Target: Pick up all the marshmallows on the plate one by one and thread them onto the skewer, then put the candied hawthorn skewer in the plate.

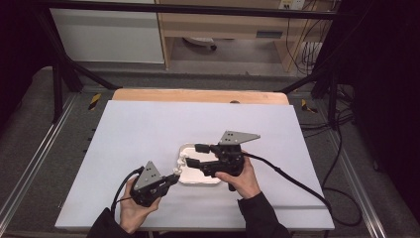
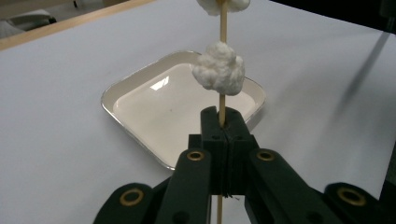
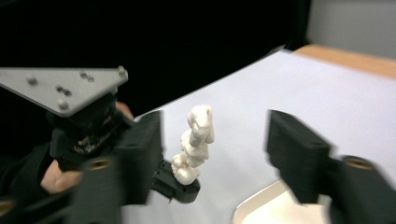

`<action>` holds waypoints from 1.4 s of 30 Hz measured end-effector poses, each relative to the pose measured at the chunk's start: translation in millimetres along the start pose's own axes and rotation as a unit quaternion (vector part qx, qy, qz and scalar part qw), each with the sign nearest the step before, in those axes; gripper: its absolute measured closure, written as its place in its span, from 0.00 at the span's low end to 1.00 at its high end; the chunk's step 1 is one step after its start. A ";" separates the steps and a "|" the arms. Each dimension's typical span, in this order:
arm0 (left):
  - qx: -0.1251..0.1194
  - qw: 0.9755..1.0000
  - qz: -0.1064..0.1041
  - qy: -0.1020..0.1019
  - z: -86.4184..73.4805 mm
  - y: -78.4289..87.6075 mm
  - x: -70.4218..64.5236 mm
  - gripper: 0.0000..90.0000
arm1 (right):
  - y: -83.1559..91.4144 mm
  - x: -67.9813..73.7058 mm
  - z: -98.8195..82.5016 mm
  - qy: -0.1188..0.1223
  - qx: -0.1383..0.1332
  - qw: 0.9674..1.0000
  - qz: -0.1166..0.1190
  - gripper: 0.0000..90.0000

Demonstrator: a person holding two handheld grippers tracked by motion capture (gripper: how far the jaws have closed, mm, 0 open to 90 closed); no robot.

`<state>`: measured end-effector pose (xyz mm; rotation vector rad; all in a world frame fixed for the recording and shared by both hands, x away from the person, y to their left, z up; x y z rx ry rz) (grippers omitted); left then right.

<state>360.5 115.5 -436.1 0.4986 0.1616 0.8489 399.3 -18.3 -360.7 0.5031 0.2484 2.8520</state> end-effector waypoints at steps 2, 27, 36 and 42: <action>0.003 1.000 0.001 0.010 1.3 -1.2 2.6 0.99 | 7.8 -2.8 1.6 -0.001 0.001 1.000 -0.014 0.23; 0.092 0.992 0.040 0.072 41.2 -43.4 23.4 0.99 | 128.3 -75.6 -100.2 0.003 0.121 0.975 -0.185 0.01; 0.151 0.984 0.042 0.091 32.8 -78.0 10.9 0.99 | 142.4 -81.0 -123.0 0.005 0.140 0.971 -0.193 0.01; 0.224 0.968 0.069 0.090 10.3 -112.3 1.7 0.98 | 148.1 -80.8 -126.1 -0.003 0.132 0.973 -0.189 0.01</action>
Point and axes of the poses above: each handheld gripper's, and its own axes: y roughly backward along the jaws, z roughly out of its top, x roughly to its left, the point moved 8 cm from there along -y, roughly forward along the jaws, and after that the axes turned 9 degrees about z, right-handed, at the moved point
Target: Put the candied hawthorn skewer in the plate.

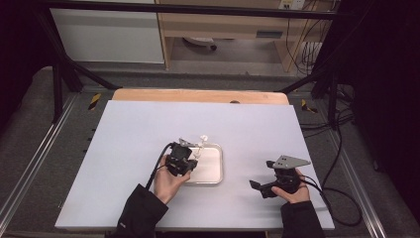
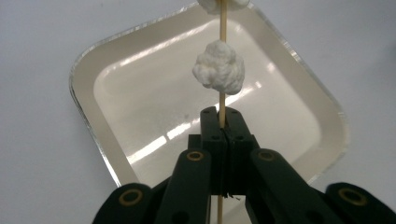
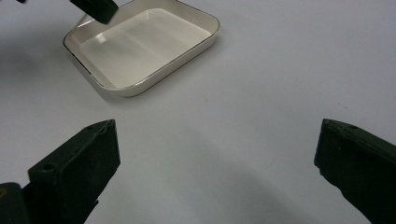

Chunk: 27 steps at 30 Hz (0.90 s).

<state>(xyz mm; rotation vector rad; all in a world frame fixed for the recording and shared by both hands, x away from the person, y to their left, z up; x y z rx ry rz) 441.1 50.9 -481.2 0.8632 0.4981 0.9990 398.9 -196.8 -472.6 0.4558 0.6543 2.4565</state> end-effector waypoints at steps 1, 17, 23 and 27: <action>0.015 1.000 0.008 -0.004 -2.2 -5.4 0.2 0.98 | 0.7 -0.6 -0.4 0.000 0.000 1.000 0.000 0.01; -0.064 0.997 -0.023 -0.047 -6.1 45.8 29.5 0.45 | 9.4 -3.9 2.2 -0.011 -0.017 1.000 -0.002 0.01; -0.115 0.990 -0.066 -0.047 -30.8 73.6 60.5 0.28 | 11.4 -5.9 1.2 -0.012 -0.018 1.000 -0.007 0.01; -0.131 0.989 -0.059 -0.034 -58.2 75.1 85.0 0.18 | 11.1 -7.1 -0.9 -0.016 -0.016 1.000 -0.008 0.01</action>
Point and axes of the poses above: each handheld gripper's, and its own axes: y roughly backward along the jaws, z roughly out of its top, x roughly to its left, the point moved 8 cm from there along -y, roughly forward along the jaws, and after that the axes turned 9 degrees about z, right-handed, at the moved point
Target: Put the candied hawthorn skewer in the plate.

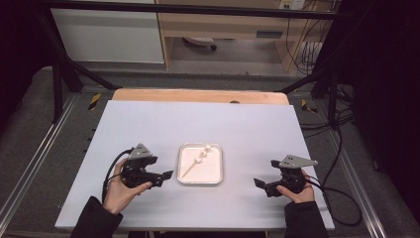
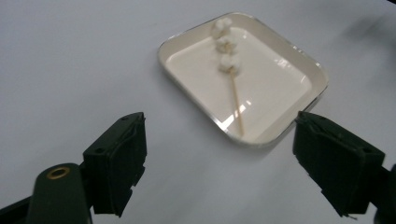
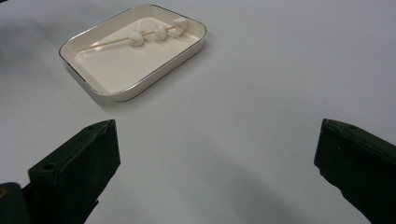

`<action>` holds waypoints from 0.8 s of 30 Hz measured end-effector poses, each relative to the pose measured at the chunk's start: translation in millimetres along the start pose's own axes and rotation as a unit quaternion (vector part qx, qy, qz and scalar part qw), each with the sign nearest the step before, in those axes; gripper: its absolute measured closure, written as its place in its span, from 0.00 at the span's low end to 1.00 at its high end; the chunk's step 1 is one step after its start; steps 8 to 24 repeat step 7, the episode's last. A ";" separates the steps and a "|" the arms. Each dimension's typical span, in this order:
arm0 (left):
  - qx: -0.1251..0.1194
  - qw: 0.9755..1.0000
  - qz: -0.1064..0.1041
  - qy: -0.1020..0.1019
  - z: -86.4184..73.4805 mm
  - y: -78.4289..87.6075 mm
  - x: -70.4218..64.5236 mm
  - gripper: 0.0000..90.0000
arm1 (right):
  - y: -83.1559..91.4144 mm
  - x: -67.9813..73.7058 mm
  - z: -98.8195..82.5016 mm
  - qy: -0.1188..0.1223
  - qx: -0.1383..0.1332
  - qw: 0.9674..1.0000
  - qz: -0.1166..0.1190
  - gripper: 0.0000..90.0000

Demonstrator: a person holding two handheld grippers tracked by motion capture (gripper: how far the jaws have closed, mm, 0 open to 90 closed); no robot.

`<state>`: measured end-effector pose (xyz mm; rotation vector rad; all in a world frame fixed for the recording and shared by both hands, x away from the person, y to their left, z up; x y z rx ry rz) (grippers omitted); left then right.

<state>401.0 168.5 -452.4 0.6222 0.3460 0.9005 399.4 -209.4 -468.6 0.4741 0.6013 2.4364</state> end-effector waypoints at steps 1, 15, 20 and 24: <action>-0.010 1.000 0.002 -0.005 -5.0 0.2 5.7 0.15 | -0.4 -0.6 -0.4 -0.001 0.000 1.000 0.000 0.01; 0.010 0.999 0.029 0.010 -44.3 6.9 29.5 0.08 | -1.5 -0.5 -3.4 -0.005 0.005 1.000 -0.002 0.01; 0.010 0.999 0.029 0.010 -44.3 6.9 29.5 0.08 | -1.5 -0.5 -3.4 -0.005 0.005 1.000 -0.002 0.01; 0.010 0.999 0.029 0.010 -44.3 6.9 29.5 0.08 | -1.5 -0.5 -3.4 -0.005 0.005 1.000 -0.002 0.01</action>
Point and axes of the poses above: each handheld gripper's, and its own axes: y roughly backward along the jaws, z roughly out of its top, x roughly to its left, the point moved 8 cm from there along -y, roughly forward along the jaws, and after that the axes turned 9 degrees about z, right-handed, at the moved point
